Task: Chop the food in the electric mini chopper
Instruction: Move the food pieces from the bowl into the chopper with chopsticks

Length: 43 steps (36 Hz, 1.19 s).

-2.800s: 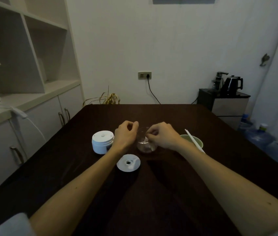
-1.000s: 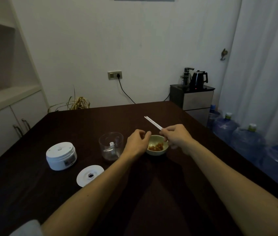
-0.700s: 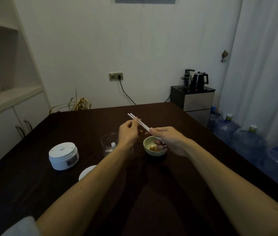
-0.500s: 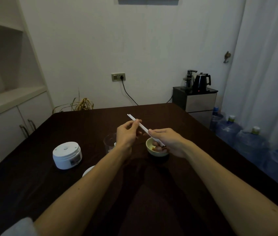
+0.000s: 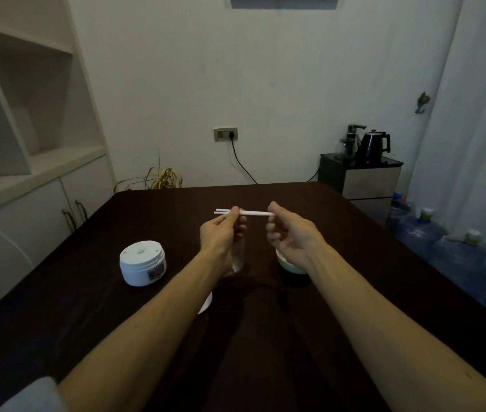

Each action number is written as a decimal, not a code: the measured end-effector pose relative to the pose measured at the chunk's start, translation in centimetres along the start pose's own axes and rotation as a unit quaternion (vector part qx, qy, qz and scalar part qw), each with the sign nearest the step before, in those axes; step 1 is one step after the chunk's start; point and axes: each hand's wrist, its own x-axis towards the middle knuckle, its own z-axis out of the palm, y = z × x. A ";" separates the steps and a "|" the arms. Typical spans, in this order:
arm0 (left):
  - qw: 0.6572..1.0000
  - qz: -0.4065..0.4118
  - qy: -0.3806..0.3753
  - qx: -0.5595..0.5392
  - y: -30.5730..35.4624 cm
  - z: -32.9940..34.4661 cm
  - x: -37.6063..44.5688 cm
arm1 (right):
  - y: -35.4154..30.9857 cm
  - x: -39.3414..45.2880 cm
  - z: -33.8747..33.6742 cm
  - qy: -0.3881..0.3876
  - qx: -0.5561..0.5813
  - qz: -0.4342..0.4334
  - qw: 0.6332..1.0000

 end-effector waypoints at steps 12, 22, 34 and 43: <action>0.994 -0.086 -0.019 -0.063 1.2 -2.5 0.0 | 0.9 1.2 3.5 0.015 -0.047 -0.059 0.997; 0.996 0.005 -0.053 0.070 1.1 -4.6 0.5 | 1.2 2.1 5.7 0.033 -0.108 -0.158 0.981; 0.828 0.165 -0.033 0.535 -0.9 -6.2 2.1 | -0.8 3.5 4.7 0.175 -0.306 -0.326 0.877; 0.818 0.079 -0.064 0.566 -2.2 -5.2 2.0 | -2.1 3.2 1.9 0.232 -0.459 -0.404 0.756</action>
